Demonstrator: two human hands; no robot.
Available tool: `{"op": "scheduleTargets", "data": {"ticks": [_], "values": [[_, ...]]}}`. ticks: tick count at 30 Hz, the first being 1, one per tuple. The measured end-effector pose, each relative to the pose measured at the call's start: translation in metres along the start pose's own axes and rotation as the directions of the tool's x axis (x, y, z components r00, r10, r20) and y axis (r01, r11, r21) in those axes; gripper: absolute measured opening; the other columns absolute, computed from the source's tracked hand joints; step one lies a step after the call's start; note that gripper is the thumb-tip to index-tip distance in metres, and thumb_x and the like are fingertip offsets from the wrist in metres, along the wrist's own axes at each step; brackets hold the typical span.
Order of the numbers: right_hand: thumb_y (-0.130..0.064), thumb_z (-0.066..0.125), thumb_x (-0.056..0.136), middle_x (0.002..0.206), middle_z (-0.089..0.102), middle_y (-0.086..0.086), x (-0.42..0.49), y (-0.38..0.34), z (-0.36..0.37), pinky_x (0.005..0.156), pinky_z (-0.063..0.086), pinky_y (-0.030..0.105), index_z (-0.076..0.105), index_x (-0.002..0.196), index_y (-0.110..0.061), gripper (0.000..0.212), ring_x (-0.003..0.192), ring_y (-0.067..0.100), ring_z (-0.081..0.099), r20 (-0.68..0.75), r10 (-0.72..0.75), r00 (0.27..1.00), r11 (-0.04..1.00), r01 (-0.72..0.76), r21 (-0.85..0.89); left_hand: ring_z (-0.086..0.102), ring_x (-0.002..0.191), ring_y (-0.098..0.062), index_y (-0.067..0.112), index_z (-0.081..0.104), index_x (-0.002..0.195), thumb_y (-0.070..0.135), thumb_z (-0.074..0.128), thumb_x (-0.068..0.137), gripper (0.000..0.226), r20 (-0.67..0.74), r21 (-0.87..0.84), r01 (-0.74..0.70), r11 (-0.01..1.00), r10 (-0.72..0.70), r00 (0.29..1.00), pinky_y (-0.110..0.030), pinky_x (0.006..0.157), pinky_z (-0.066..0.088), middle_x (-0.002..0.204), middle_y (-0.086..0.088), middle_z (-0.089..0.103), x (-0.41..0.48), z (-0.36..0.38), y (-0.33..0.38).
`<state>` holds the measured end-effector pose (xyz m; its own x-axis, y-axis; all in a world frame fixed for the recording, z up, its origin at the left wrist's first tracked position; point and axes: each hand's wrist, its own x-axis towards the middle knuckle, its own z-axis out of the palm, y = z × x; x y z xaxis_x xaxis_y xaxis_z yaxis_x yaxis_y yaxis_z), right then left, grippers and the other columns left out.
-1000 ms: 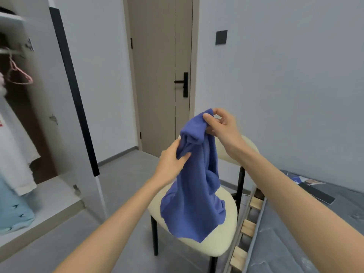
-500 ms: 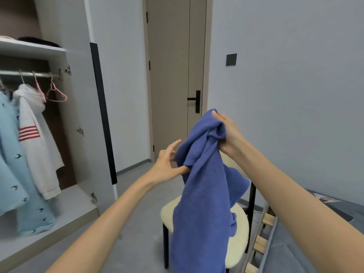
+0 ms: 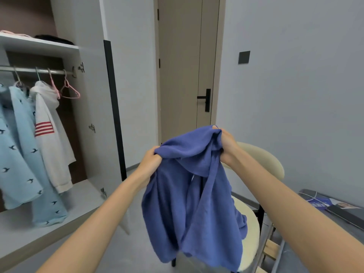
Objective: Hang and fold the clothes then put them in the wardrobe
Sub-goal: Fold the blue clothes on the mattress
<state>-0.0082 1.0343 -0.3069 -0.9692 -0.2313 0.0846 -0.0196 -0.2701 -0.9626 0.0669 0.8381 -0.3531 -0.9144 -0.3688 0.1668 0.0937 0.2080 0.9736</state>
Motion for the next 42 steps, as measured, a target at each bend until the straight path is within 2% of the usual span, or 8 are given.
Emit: {"op": "scheduleTargets", "data": {"ticks": [7, 12, 18, 22, 28, 35, 38, 42], "values": [[-0.024, 0.048, 0.099, 0.107, 0.064, 0.012, 0.01, 0.026, 0.007, 0.091, 0.049, 0.043, 0.06, 0.108, -0.007, 0.022, 0.099, 0.029, 0.06, -0.056, -0.001, 0.998, 0.981, -0.01, -0.195, 0.058, 0.064, -0.016, 0.019, 0.062, 0.078, 0.022, 0.047, 0.094, 0.021, -0.015, -0.096, 0.209, 0.973, -0.212, 0.977, -0.026, 0.055, 0.042, 0.05, 0.002, 0.065, 0.002, -0.02, 0.018], [-0.016, 0.049, 0.098, 0.083, 0.05, 0.009, 0.011, 0.044, 0.012, 0.064, 0.038, 0.029, 0.05, 0.08, -0.006, 0.021, 0.075, 0.018, 0.043, -0.035, 0.013, 0.999, 0.924, -0.026, -0.382, 0.069, 0.062, -0.013, 0.018, 0.066, 0.08, 0.034, 0.051, 0.092, 0.025, -0.019, -0.327, 0.158, 0.932, -0.173, 0.985, -0.021, 0.049, 0.051, 0.07, -0.001, 0.073, -0.002, -0.036, 0.018], [-0.018, 0.049, 0.098, 0.073, 0.049, 0.005, 0.007, 0.04, 0.025, 0.065, 0.039, 0.025, 0.048, 0.077, -0.007, 0.023, 0.068, 0.02, 0.045, 0.08, 0.333, 0.94, 0.897, -0.289, -0.336, 0.048, 0.062, -0.013, 0.001, 0.055, 0.12, 0.007, 0.034, 0.098, 0.031, -0.214, -0.059, 0.167, 0.984, -0.175, 0.961, -0.022, 0.055, 0.04, 0.071, -0.002, 0.05, 0.011, -0.044, 0.015], [-0.026, 0.044, 0.101, 0.073, 0.048, 0.004, 0.011, 0.029, 0.034, 0.063, 0.038, 0.026, 0.047, 0.077, -0.013, 0.028, 0.068, 0.017, 0.045, 0.038, 0.165, 0.985, 0.951, -0.149, -0.271, 0.059, 0.066, -0.017, 0.014, 0.06, 0.082, 0.021, 0.04, 0.096, 0.026, -0.21, -0.07, 0.247, 0.966, -0.257, 0.943, -0.026, 0.053, 0.043, 0.074, -0.003, 0.062, 0.003, -0.051, -0.006], [-0.025, 0.041, 0.101, 0.078, 0.051, -0.001, 0.018, 0.033, 0.023, 0.061, 0.039, 0.022, 0.048, 0.076, -0.017, 0.027, 0.07, 0.011, 0.046, -0.01, -0.155, 0.988, 0.862, 0.13, -0.49, 0.054, 0.069, -0.015, 0.011, 0.056, 0.077, 0.017, 0.039, 0.099, 0.028, -0.169, -0.112, 0.217, 0.97, -0.234, 0.957, -0.023, 0.062, 0.042, 0.076, -0.007, 0.058, 0.004, -0.043, -0.016], [-0.025, 0.038, 0.104, 0.082, 0.057, 0.006, 0.012, 0.023, 0.028, 0.075, 0.048, 0.03, 0.053, 0.084, -0.008, 0.03, 0.073, 0.017, 0.054, 0.035, 0.183, 0.983, 0.982, -0.184, 0.047, 0.034, 0.118, -0.028, 0.025, 0.037, 0.134, 0.009, 0.053, 0.086, 0.054, -0.041, 0.556, -0.001, 0.831, 0.028, 0.999, -0.031, 0.097, 0.035, 0.123, -0.01, 0.03, -0.004, -0.033, -0.029], [-0.022, 0.035, 0.105, 0.083, 0.055, 0.005, 0.01, 0.014, 0.04, 0.08, 0.053, 0.028, 0.052, 0.101, -0.006, 0.023, 0.068, 0.015, 0.055, 0.129, 0.131, 0.983, 0.981, -0.147, 0.124, 0.05, 0.106, -0.025, 0.019, 0.031, 0.139, 0.006, 0.065, 0.081, 0.069, 0.07, 0.508, -0.057, 0.86, 0.025, 0.997, -0.024, 0.081, 0.044, 0.117, -0.013, 0.046, -0.009, -0.024, -0.037], [-0.022, 0.034, 0.104, 0.09, 0.062, 0.006, 0.008, 0.002, 0.049, 0.052, 0.053, 0.02, 0.049, 0.119, -0.007, 0.026, 0.062, 0.011, 0.066, 0.212, 0.058, 0.976, 0.987, -0.088, 0.135, 0.064, 0.083, 0.001, 0.033, 0.021, 0.141, 0.01, 0.067, 0.08, 0.08, 0.316, 0.235, -0.136, 0.962, 0.057, 0.947, -0.008, 0.062, 0.048, 0.107, 0.007, 0.056, -0.014, -0.008, -0.042]]}}
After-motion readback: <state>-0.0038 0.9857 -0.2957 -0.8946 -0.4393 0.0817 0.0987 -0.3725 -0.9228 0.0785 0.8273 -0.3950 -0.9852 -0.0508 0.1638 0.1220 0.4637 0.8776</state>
